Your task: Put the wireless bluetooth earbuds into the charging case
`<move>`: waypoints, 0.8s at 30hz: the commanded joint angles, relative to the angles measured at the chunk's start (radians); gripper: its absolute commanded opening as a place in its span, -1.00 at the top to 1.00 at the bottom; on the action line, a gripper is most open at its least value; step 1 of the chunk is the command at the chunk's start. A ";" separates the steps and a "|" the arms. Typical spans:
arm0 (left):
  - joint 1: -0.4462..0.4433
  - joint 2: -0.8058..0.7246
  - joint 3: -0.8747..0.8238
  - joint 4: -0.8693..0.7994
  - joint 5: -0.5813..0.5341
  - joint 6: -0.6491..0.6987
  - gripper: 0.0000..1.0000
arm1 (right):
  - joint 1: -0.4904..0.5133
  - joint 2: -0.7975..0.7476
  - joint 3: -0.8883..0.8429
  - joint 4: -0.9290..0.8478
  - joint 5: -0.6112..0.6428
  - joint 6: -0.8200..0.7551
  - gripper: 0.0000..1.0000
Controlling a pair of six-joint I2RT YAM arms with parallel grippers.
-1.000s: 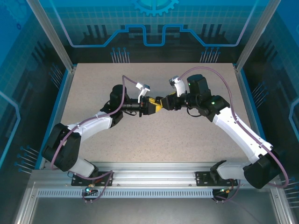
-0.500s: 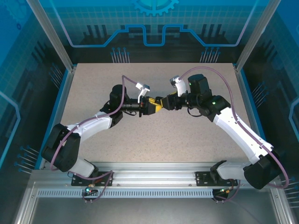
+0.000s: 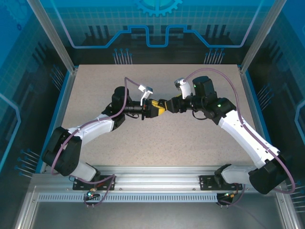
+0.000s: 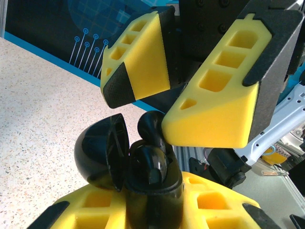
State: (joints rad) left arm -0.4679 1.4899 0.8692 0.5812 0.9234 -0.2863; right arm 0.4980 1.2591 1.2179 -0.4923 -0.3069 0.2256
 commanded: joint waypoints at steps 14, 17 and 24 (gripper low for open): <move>-0.012 -0.047 0.032 0.014 0.070 0.031 1.00 | -0.016 0.005 0.046 -0.052 -0.081 -0.048 -0.09; -0.013 -0.051 0.032 0.013 0.082 0.035 1.00 | -0.016 0.011 0.049 -0.057 -0.097 -0.056 -0.08; -0.014 -0.067 0.027 0.002 0.105 0.054 1.00 | -0.016 0.007 0.061 -0.086 -0.130 -0.093 -0.04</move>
State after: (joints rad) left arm -0.4706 1.4643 0.8692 0.5694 0.9779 -0.2768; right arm 0.4942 1.2629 1.2495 -0.5400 -0.4030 0.1658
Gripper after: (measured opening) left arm 0.222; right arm 0.521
